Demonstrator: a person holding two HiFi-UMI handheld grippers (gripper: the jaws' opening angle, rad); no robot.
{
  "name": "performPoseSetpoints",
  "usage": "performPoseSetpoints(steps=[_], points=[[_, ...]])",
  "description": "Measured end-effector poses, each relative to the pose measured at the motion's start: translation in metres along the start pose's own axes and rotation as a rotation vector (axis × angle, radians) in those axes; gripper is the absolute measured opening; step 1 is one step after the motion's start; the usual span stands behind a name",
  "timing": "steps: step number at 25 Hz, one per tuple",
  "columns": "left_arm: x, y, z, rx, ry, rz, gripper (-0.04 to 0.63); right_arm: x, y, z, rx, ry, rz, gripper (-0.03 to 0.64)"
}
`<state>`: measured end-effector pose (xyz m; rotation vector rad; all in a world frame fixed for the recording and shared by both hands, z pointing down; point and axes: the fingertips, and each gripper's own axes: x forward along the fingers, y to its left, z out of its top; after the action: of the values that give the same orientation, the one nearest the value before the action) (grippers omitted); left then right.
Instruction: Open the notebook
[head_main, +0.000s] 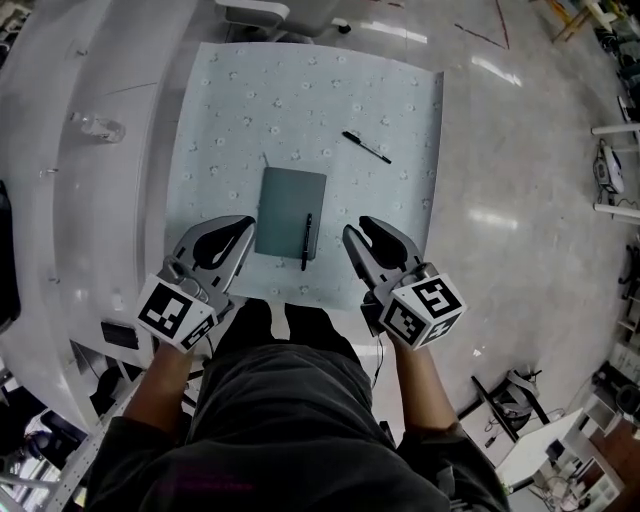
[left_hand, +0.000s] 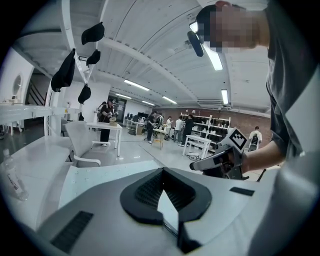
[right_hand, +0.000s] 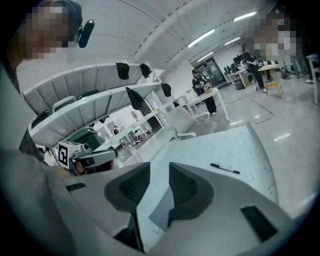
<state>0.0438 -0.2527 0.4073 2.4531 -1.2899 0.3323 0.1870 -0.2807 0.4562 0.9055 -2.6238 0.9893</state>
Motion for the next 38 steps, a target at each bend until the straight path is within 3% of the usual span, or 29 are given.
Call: performPoseSetpoints(steps=[19,38], points=[[0.03,0.054,-0.061,-0.076,0.085,0.008,0.0,0.101,-0.069,-0.052,0.036,0.173,-0.016,0.115],[0.023,0.087,-0.137,-0.212,0.126,0.076,0.0,0.177,-0.128,-0.128,0.04,0.372,-0.049,0.115]])
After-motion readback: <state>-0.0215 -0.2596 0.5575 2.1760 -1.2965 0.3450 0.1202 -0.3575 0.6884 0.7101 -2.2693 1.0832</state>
